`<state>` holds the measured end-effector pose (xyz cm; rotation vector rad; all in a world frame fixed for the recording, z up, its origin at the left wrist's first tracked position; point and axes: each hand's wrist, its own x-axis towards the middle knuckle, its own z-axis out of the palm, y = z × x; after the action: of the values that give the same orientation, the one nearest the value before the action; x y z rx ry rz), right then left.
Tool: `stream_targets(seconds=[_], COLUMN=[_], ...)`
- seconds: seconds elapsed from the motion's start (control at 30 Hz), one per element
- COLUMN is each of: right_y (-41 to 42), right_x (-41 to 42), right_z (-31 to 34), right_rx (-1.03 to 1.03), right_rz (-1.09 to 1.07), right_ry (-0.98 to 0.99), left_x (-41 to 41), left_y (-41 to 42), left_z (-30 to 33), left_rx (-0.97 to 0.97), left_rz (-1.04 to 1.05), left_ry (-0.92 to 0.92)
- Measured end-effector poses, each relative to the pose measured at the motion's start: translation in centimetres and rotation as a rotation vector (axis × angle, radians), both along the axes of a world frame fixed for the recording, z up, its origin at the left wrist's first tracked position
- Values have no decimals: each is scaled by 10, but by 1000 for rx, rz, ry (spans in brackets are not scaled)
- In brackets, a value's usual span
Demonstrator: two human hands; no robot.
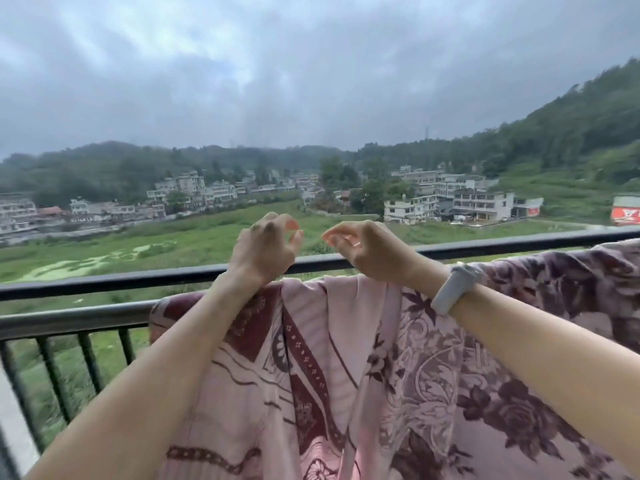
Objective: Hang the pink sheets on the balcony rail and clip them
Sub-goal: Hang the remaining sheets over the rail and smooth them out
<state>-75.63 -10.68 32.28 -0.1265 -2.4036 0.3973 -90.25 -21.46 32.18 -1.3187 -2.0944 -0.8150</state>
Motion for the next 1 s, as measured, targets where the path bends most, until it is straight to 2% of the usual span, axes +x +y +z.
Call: stream_targets(seconds=[0.1,0.23,0.3,0.4,0.47,0.57,0.6,0.63,0.7,0.77,0.87,1.0], right_y=[-40,-79,-90,-101,-105,-104,-103,-102,-105,-112,-122,-137], right_x=[-5,-26,-39,-59,-71,-78,-77,-77,-77,-83,-107,-151], right_z=[-19,-42,-52,-63,-65,-61,-60,-59,-51,-35,-6,46], right_rx=[184,383,454,556,600,608,603,587,496,349,236,230], right_rz=[45,67,21,-58,-88,-70,-56,-31,28,43,28,-85], right_ry=[68,104,92,59,123,222,243,262,295,304,284,345], left_x=[19,8,-6,-11,-10,-9,-11,-11,-11,-13,-36,-99], left_y=[-57,-111,-130,-148,-154,-161,-163,-165,-168,-172,-185,-193], left_z=[-36,-86,-106,-126,-133,-133,-132,-130,-116,-87,-31,37], left_rx=[167,152,200,406,497,431,352,294,313,428,434,330], left_rz=[-10,193,301,359,282,10,-59,-107,-139,-125,28,225], left_ry=[97,216,186,-5,-168,-735,-846,-864,-775,-594,-114,356])
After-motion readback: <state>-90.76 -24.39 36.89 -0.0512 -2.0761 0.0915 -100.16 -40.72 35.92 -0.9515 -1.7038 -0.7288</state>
